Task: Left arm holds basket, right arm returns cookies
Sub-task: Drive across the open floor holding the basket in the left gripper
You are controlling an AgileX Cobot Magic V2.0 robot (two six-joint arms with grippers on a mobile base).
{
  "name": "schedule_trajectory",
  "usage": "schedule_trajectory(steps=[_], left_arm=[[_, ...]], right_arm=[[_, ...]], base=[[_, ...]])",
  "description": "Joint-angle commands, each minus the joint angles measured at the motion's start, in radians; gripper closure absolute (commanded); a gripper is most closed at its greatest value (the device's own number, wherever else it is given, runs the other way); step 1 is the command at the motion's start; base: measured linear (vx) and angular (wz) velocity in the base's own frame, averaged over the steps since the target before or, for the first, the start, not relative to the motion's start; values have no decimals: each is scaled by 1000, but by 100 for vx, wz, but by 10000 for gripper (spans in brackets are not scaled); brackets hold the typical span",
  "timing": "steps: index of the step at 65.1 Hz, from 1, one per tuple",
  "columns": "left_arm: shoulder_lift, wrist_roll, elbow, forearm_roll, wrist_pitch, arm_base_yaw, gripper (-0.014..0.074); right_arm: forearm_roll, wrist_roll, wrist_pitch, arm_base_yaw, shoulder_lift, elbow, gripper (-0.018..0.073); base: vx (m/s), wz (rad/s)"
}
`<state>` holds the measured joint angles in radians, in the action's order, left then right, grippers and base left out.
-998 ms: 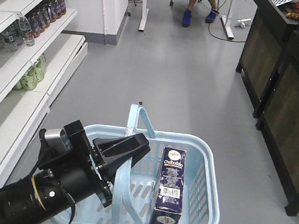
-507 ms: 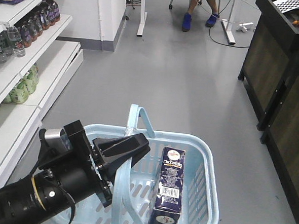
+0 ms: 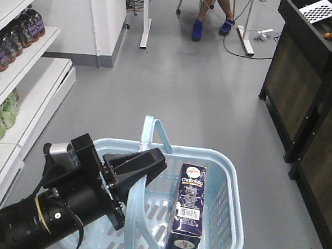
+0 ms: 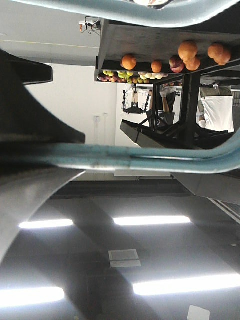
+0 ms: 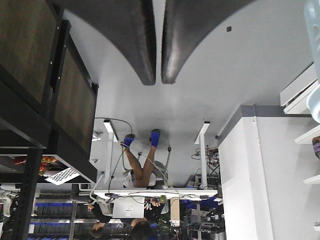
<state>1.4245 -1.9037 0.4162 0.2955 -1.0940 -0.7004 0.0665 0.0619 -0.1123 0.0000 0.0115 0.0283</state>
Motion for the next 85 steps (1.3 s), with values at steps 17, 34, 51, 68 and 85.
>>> schedule_trajectory(steps=[17,34,51,68,85], left_arm=[[-34,-1,27,-25,-278,-5,599],[-34,-1,27,-26,-278,-5,599],[-34,-1,27,-26,-278,-5,599],[-34,-1,27,-26,-278,-5,599],[-34,-1,27,-26,-278,-5,599]], right_arm=[[7,-4,68,0,11,18,565],[7,-4,68,0,11,18,565],[7,-4,68,0,11,18,565],[7,-4,68,0,11,18,565],[7,-4,68,0,11,18,565]], base=[[42,-6],[45,-1],[47,3],[47,4],[45,4]])
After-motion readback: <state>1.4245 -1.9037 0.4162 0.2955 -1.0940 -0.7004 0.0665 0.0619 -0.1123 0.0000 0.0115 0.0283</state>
